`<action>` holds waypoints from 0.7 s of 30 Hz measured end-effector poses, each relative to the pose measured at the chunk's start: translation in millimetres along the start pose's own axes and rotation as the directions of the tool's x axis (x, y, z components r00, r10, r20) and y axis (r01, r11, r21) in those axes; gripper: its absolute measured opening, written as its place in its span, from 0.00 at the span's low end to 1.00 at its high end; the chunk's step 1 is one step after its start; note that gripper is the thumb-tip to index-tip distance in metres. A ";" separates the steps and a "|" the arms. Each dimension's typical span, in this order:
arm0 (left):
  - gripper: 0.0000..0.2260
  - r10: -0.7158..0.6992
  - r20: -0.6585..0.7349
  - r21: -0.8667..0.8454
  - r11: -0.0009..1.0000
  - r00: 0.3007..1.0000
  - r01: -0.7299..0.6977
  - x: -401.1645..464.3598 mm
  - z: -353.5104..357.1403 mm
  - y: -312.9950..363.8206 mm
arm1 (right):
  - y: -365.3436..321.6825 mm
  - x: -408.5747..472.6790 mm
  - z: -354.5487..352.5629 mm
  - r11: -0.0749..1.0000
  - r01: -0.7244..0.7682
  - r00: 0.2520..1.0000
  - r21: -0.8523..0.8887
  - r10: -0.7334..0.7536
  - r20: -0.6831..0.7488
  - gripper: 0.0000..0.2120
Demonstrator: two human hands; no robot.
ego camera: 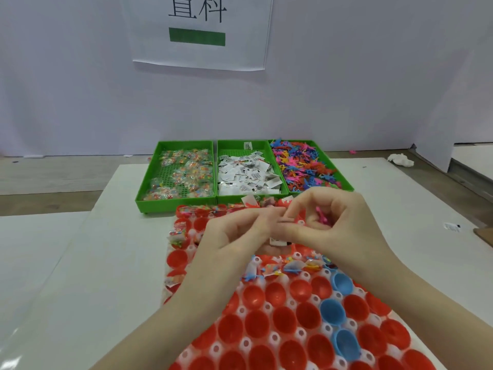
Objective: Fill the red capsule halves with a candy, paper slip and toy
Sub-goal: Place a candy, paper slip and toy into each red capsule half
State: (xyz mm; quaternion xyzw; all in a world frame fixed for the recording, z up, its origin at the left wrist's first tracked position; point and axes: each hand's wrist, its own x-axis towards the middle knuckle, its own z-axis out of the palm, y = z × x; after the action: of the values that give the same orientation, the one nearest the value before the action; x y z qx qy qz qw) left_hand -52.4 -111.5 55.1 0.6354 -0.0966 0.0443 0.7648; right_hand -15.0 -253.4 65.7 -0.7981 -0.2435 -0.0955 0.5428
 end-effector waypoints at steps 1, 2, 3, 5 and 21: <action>0.14 -0.004 -0.003 0.008 1.000 1.000 0.004 -3.8 2.3 0.3 | -0.4 -4.6 -1.5 0.999 0.013 1.000 -0.038 -0.013 -0.007 0.10; 0.13 -0.011 -0.007 0.009 1.000 1.000 0.011 -7.0 4.3 0.2 | -1.0 -9.1 -2.9 0.997 0.023 1.000 -0.070 -0.025 -0.016 0.11; 0.11 -0.025 -0.006 -0.005 1.000 1.000 0.025 -9.6 5.8 0.1 | -1.9 -13.2 -4.1 0.996 0.028 0.999 -0.089 -0.030 -0.022 0.12; 0.10 -0.079 0.007 -0.048 0.996 0.997 0.079 -13.6 8.7 0.8 | -4.5 -20.5 -6.5 0.994 0.020 0.999 -0.103 -0.023 -0.029 0.14; 0.08 0.004 -0.137 -0.010 1.000 0.991 -0.005 -26.6 23.9 2.5 | -26.3 -54.3 -19.3 0.935 -0.093 0.995 0.341 0.100 -0.002 0.18</action>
State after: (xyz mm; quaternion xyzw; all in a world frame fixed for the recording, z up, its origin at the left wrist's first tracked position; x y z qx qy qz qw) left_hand -81.1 -133.0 56.2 0.6266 -0.0455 0.0891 0.7729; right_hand -72.6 -278.8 72.2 -0.7021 -0.2117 -0.0328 0.6791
